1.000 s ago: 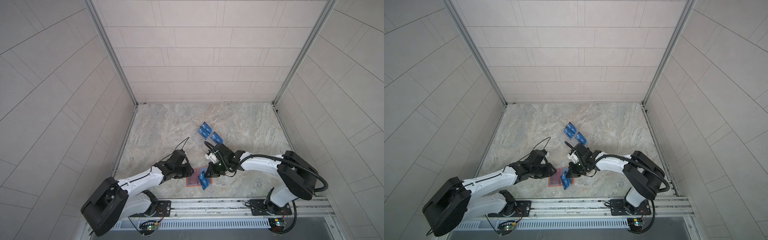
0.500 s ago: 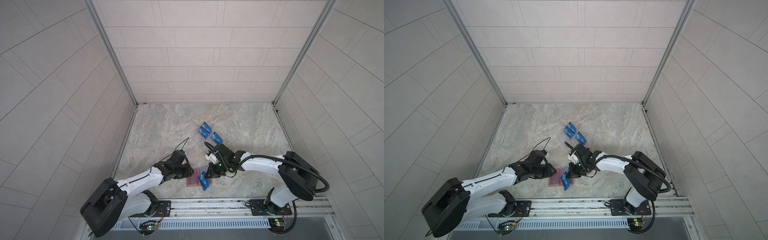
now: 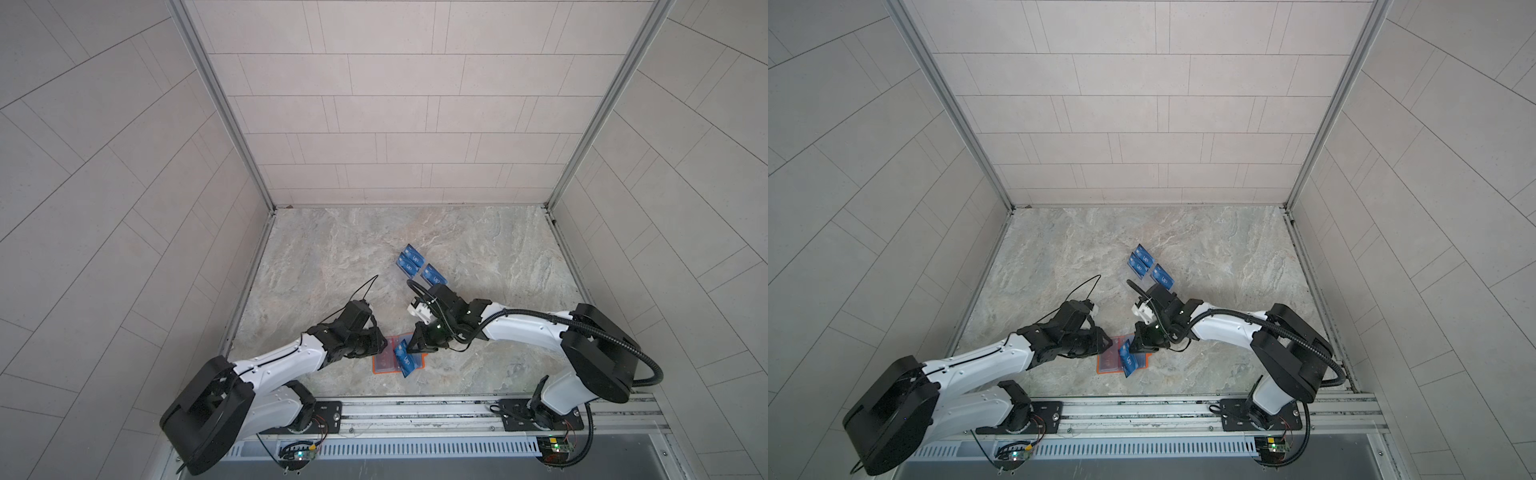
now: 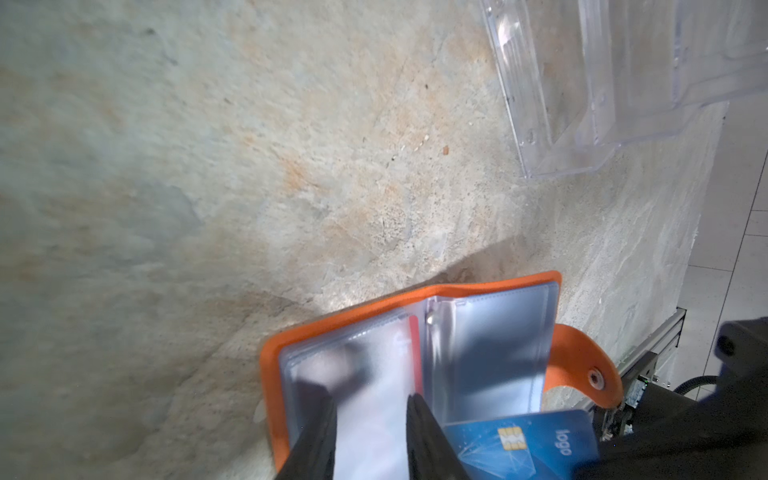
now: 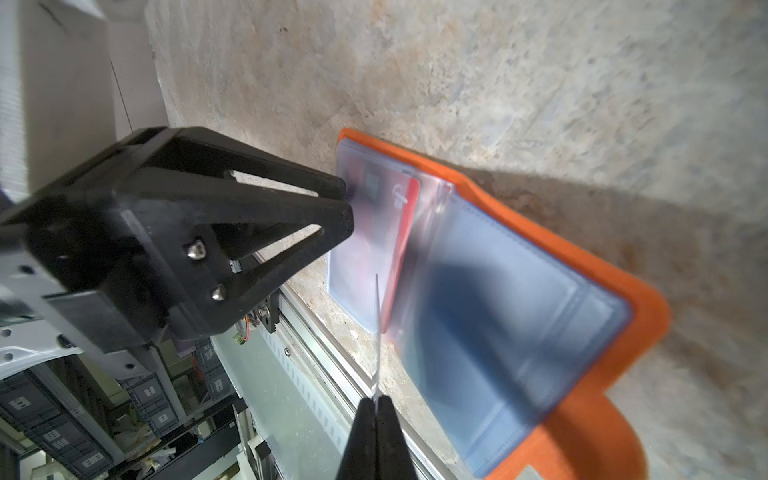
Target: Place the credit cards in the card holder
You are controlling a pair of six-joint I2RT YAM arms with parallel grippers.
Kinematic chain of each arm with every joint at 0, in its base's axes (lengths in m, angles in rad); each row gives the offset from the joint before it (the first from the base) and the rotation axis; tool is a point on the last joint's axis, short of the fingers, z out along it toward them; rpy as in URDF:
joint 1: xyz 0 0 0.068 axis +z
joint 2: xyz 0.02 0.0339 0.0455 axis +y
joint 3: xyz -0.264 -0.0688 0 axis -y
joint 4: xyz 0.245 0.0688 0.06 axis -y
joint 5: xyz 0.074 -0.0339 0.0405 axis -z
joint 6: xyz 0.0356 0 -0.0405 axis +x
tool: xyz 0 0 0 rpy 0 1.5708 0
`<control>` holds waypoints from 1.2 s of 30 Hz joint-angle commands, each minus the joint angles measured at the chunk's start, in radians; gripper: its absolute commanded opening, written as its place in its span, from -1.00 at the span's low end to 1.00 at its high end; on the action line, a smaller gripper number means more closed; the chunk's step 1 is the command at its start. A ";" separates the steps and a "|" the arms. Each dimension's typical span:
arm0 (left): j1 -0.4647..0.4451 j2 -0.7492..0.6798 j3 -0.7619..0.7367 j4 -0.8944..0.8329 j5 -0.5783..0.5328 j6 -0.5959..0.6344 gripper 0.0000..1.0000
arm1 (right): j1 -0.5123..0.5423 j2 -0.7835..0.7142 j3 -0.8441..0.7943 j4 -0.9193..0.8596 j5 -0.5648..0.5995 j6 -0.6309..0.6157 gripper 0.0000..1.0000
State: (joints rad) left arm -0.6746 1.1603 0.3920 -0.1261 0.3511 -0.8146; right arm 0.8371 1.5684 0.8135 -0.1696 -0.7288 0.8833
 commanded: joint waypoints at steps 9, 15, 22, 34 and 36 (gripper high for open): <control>-0.005 -0.001 -0.016 -0.035 -0.015 0.001 -0.32 | 0.007 0.026 0.007 -0.029 -0.006 -0.010 -1.00; -0.004 -0.001 -0.016 -0.037 -0.015 0.004 -0.32 | 0.008 0.047 0.015 -0.025 -0.015 -0.014 -1.00; -0.004 -0.004 -0.015 -0.038 -0.016 0.002 -0.32 | 0.007 0.062 0.020 -0.017 -0.015 -0.015 -1.00; -0.005 -0.011 -0.020 -0.038 -0.019 -0.003 -0.32 | 0.007 0.099 0.017 0.063 0.010 0.008 -1.00; -0.005 -0.011 -0.021 -0.037 -0.018 -0.004 -0.32 | 0.005 0.104 0.014 0.090 0.020 0.020 -1.00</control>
State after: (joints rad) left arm -0.6750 1.1591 0.3920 -0.1268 0.3485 -0.8150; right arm 0.8379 1.6505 0.8211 -0.1169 -0.7502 0.8787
